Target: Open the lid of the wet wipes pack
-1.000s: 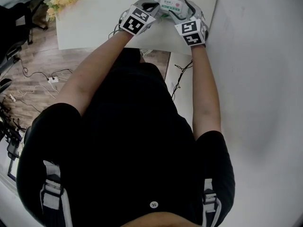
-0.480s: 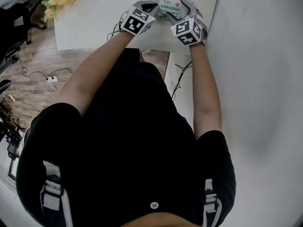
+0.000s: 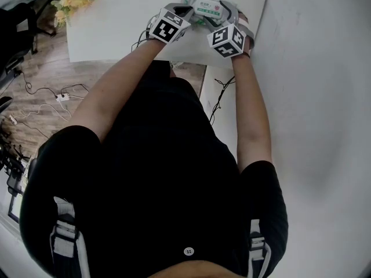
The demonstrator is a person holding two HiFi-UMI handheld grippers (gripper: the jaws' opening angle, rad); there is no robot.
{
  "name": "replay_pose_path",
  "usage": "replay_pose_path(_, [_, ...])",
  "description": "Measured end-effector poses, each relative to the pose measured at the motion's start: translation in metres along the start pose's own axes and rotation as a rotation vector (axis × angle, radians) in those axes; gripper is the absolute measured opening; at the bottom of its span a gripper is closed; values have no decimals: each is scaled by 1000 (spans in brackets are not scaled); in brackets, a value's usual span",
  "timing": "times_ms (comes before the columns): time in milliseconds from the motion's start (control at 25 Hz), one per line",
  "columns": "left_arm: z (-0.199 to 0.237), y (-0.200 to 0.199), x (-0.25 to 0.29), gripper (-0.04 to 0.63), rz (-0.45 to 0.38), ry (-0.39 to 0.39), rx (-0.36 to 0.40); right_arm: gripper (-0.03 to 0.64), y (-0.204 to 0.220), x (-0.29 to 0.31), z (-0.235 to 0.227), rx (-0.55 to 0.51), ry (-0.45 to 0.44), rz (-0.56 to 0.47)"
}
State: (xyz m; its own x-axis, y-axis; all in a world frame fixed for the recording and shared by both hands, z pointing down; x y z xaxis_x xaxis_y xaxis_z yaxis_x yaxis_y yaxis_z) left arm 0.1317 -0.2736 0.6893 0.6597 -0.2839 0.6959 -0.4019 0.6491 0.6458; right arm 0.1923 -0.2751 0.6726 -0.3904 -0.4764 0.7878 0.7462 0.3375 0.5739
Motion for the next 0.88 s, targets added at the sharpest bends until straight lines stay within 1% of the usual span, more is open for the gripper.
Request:
replay_pose_path(200, [-1,-2,2,8,0,1,1,345,-3,-4,-2,15,3,-15])
replay_pose_path(320, [-1,1,1,8,17,-3,-14,345,-5,-7,-3,11,5,-26])
replay_pose_path(440, [-1,-2,1,8,5,5,-3,343,-11,-10,-6,31,12,-59])
replay_pose_path(600, [-1,-2,1,8,3,6,-7,334,-24,-23,-25,97,54,-122])
replay_pose_path(720, [-1,1,-1,8,26,7,-9,334,-30,-25,-35,105,75,-143])
replay_pose_path(880, [-1,1,1,8,28,8,-3,319,-31,-22,-48,95,128,-142])
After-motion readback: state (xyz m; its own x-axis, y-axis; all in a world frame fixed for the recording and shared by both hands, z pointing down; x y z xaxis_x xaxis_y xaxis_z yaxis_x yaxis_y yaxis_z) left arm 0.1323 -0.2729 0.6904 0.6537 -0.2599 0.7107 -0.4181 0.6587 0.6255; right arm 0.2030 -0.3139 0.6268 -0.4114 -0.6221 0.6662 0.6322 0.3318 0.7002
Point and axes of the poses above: the fingertips, and each gripper's own axes: x forward along the fingers, z to its left, y out of its underside, the point moved 1 cm from there along -x, backward along the fingers, and after that the axes turned 2 degrees about -z, right-handed, at the moved point
